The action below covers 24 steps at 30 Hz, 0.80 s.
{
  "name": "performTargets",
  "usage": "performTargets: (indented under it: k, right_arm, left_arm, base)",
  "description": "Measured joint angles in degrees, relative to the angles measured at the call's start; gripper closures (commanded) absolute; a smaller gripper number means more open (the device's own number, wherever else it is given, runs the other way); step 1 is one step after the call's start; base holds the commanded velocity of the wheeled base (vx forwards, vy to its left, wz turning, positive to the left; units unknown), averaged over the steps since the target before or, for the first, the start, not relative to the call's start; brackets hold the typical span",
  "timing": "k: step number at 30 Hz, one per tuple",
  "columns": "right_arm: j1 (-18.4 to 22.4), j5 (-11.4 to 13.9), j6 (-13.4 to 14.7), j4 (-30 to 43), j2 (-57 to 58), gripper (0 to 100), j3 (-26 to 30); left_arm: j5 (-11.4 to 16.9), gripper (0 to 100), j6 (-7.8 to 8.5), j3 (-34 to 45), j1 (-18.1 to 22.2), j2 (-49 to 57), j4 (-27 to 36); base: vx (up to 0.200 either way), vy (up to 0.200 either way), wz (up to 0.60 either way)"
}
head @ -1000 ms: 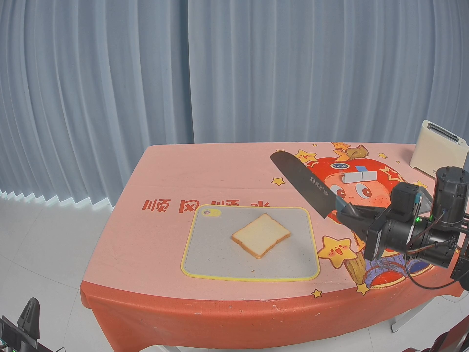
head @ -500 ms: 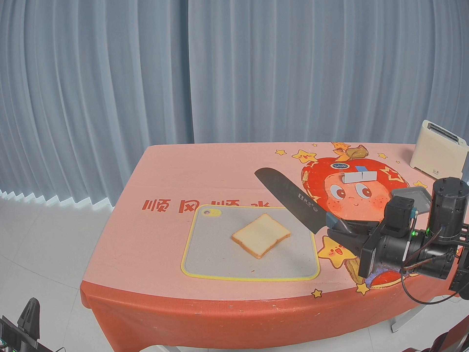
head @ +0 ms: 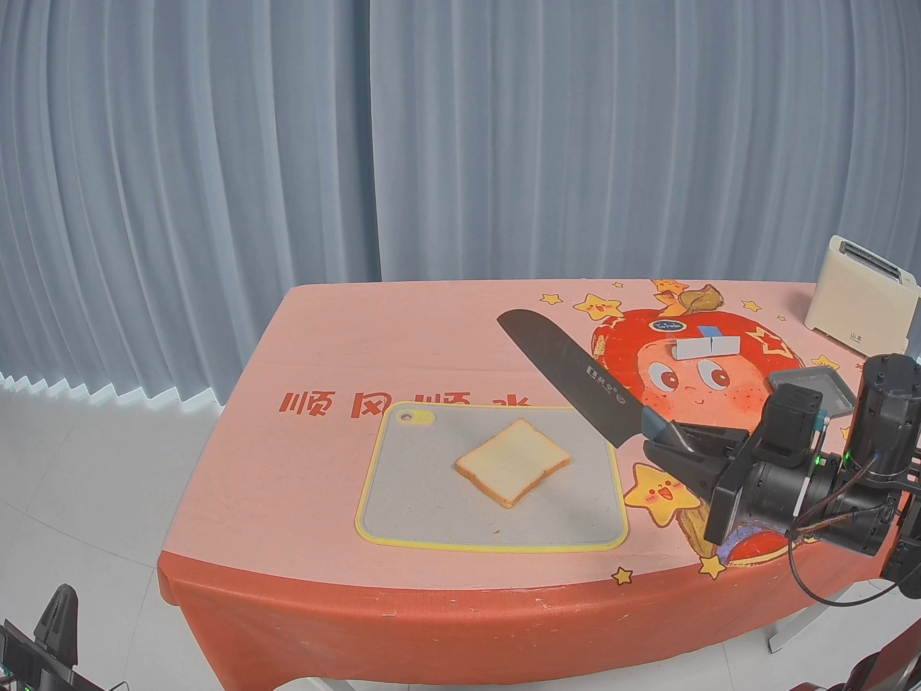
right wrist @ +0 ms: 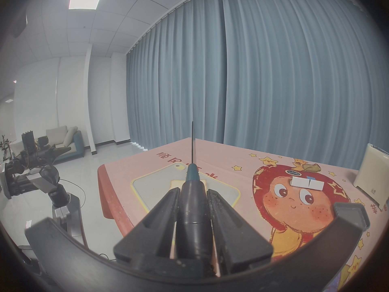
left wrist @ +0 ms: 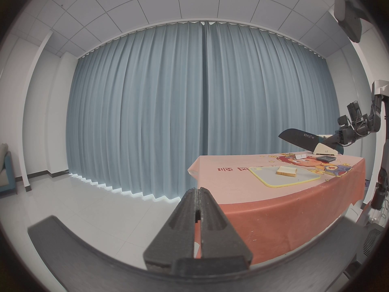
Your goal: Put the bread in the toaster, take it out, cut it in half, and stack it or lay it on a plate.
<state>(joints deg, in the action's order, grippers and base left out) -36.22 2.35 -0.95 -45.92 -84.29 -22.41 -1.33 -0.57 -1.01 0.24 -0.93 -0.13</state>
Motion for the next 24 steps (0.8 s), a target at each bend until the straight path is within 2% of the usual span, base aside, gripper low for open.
performTargets:
  k: [14,21,24]
  right_arm:
    - [-1.78,-0.69,-0.09,-0.09,-1.1,100,0.8]
    - [-2.06,-0.83,-0.09,-0.04,-1.18,100,0.94]
    - [-2.83,-1.8,-0.02,-0.06,-1.16,100,1.18]
  left_arm:
    - [0.02,100,0.06,0.0,0.0,0.0,-0.02]
    - [-0.5,100,-0.4,0.0,0.06,0.0,-0.2]
    - [-0.41,100,-0.57,0.0,0.06,0.0,-0.44]
  base:
    - [0.0,0.0,0.0]
    - [0.0,0.0,0.0]
    - [0.0,0.0,0.0]
